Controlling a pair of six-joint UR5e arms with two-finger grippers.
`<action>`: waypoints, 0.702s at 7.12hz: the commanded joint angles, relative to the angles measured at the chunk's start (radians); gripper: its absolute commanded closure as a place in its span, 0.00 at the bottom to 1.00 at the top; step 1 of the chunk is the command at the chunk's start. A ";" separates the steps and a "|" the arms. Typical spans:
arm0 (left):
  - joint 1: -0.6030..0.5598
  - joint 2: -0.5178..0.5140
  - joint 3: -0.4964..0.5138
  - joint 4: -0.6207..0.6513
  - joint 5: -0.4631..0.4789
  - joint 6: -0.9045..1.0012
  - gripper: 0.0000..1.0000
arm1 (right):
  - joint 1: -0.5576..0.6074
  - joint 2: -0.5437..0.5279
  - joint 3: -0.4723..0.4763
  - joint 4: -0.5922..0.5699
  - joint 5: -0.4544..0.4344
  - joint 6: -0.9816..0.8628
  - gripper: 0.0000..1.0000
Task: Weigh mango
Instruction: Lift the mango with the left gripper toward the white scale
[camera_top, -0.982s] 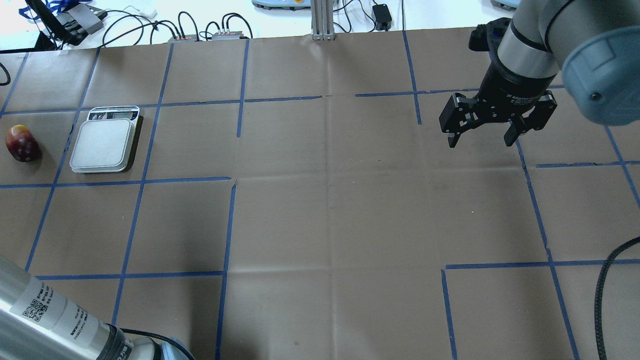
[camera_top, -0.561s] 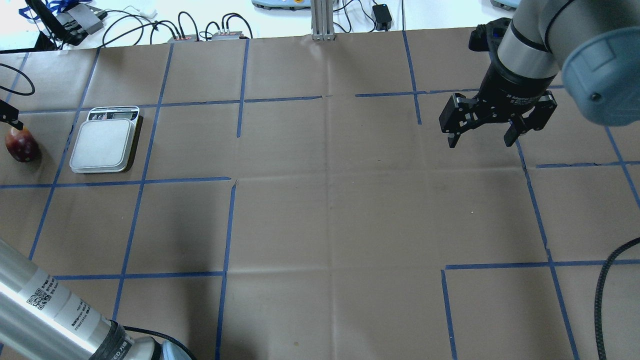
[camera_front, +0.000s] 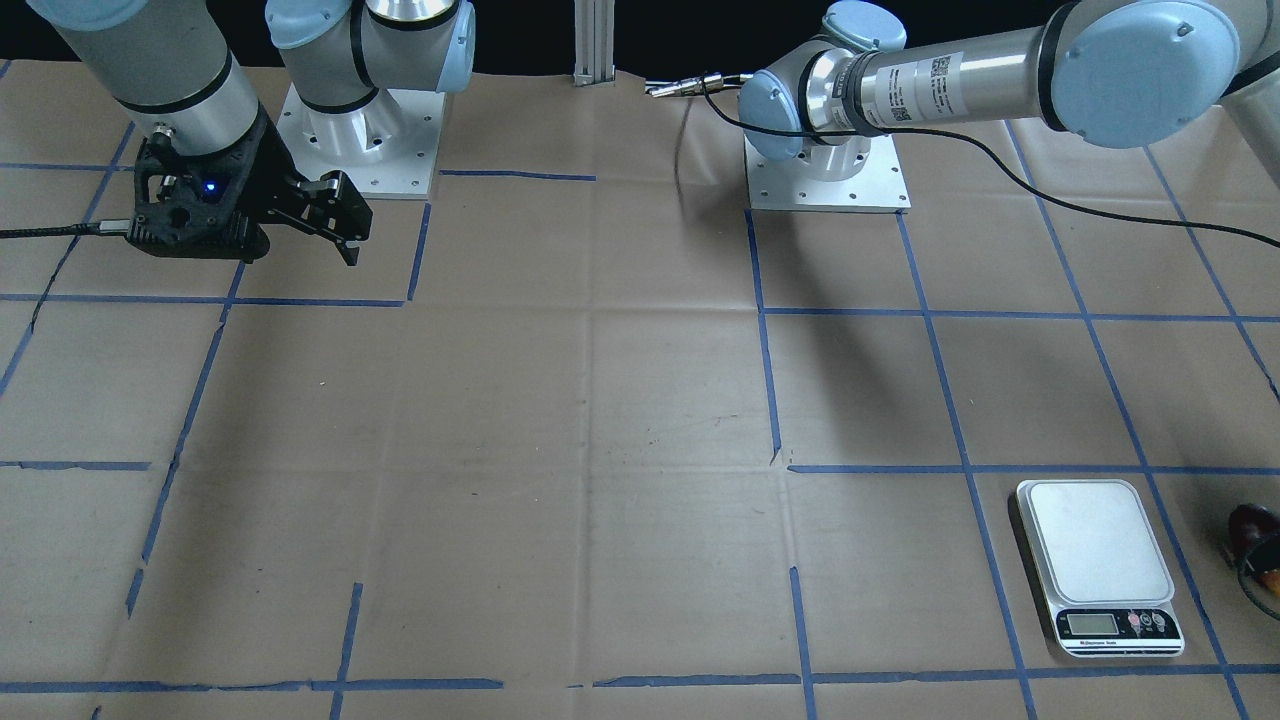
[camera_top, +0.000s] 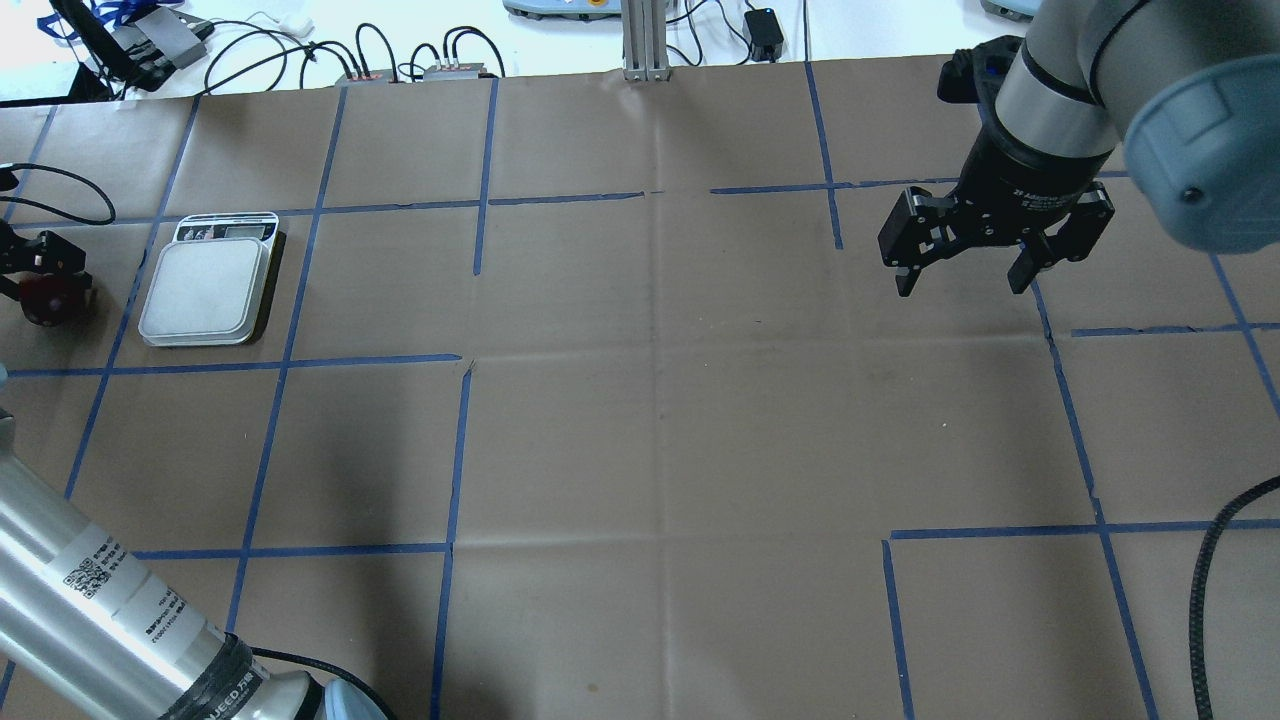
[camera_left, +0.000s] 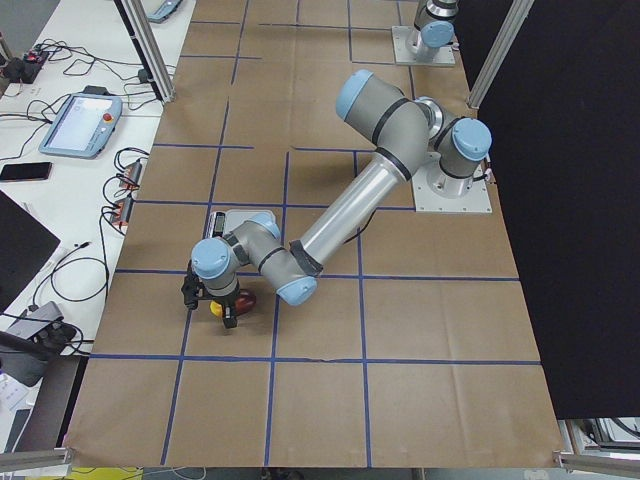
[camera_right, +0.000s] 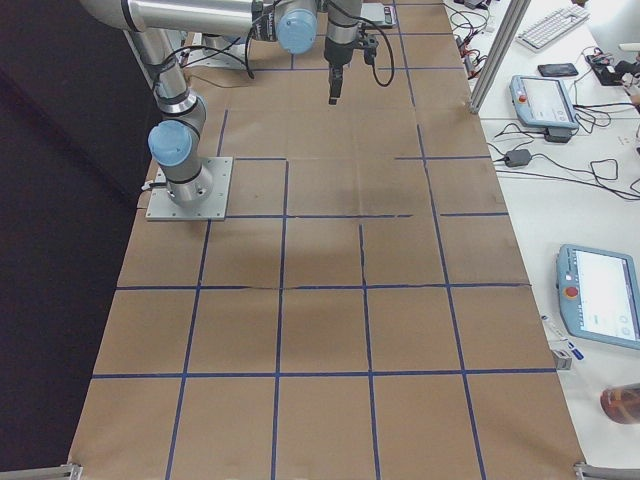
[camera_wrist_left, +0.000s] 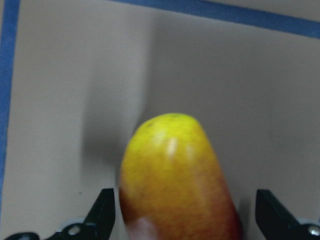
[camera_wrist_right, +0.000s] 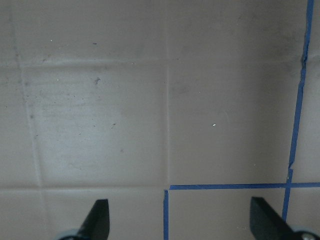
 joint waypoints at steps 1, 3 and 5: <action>0.001 0.002 0.008 0.000 0.006 0.000 0.32 | 0.000 0.000 0.000 0.000 0.000 0.000 0.00; 0.000 0.031 0.014 -0.012 0.005 0.001 0.46 | 0.000 0.000 0.000 0.000 0.000 0.000 0.00; -0.008 0.173 -0.019 -0.084 -0.002 0.000 0.47 | 0.000 -0.001 0.000 0.000 0.000 0.000 0.00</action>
